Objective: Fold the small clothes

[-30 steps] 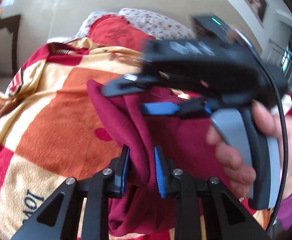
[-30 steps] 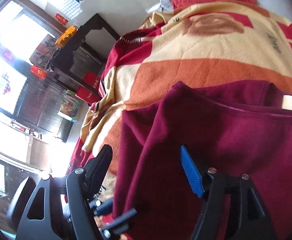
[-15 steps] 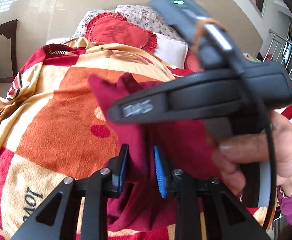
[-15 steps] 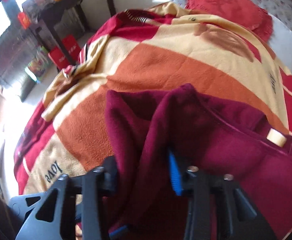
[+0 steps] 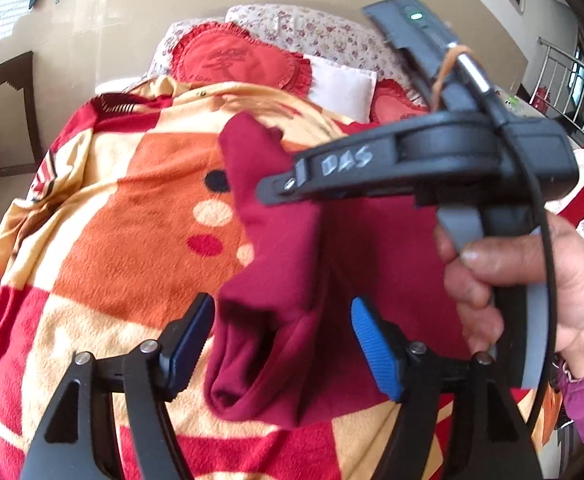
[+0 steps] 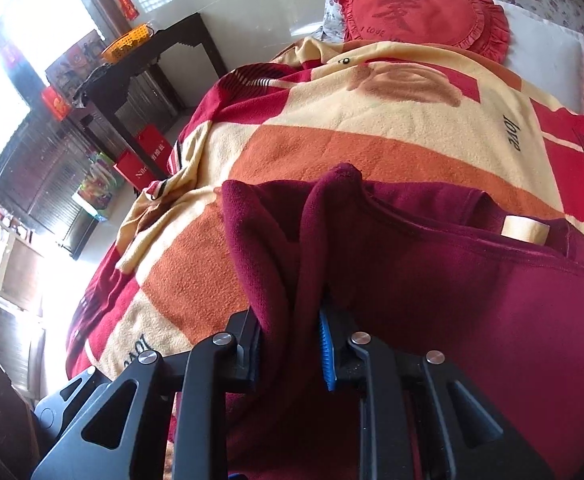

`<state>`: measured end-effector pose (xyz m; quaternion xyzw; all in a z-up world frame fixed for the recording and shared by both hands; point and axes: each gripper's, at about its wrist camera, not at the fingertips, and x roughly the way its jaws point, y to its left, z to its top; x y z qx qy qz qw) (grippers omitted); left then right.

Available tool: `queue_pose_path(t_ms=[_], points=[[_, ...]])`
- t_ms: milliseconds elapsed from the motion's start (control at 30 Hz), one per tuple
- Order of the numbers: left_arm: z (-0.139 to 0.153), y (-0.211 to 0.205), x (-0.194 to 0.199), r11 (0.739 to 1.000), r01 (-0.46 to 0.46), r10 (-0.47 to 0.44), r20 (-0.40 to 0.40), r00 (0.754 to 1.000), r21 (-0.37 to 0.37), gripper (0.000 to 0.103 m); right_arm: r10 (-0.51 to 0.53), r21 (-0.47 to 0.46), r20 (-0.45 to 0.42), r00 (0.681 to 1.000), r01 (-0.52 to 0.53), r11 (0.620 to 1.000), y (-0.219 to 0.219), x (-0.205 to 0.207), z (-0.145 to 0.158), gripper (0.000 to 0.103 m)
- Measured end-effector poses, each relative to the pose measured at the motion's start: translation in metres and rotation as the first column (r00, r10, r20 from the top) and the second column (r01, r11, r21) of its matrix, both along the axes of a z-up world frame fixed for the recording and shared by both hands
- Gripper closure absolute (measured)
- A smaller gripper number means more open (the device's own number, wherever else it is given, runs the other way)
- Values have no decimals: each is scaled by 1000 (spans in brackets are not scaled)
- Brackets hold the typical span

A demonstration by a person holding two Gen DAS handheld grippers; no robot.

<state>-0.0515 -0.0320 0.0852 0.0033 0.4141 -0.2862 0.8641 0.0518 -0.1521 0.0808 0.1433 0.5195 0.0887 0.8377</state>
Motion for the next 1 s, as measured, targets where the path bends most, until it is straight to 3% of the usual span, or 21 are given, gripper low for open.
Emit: queue_pose_path(t_ms=[133, 500, 567, 633, 700, 767, 1000], points=[[-13, 5, 0, 999, -23, 24, -20, 1000, 43, 28, -23, 29, 3, 1000, 23, 999, -7, -2, 0, 99], [-28, -3, 5, 996, -43, 46, -39, 998, 77, 28, -37, 69, 9, 999, 36, 997, -16, -7, -3, 99], [-30, -3, 6, 996, -42, 46, -53, 998, 73, 39, -40, 76, 13, 999, 39, 996, -17, -9, -3, 99], [-31, -5, 7, 997, -26, 31, -71, 997, 70, 70, -44, 79, 20, 999, 42, 996, -19, -11, -3, 99], [-28, -7, 5, 998, -10, 15, -69, 998, 65, 82, -45, 80, 25, 999, 43, 996, -20, -13, -2, 99], [-23, -10, 1, 998, -1, 4, -57, 998, 64, 87, -45, 75, 33, 998, 43, 996, -21, -16, -1, 99], [8, -24, -13, 999, 34, -34, -33, 999, 16, 89, -50, 53, 87, 995, 45, 998, -35, -32, 22, 101]])
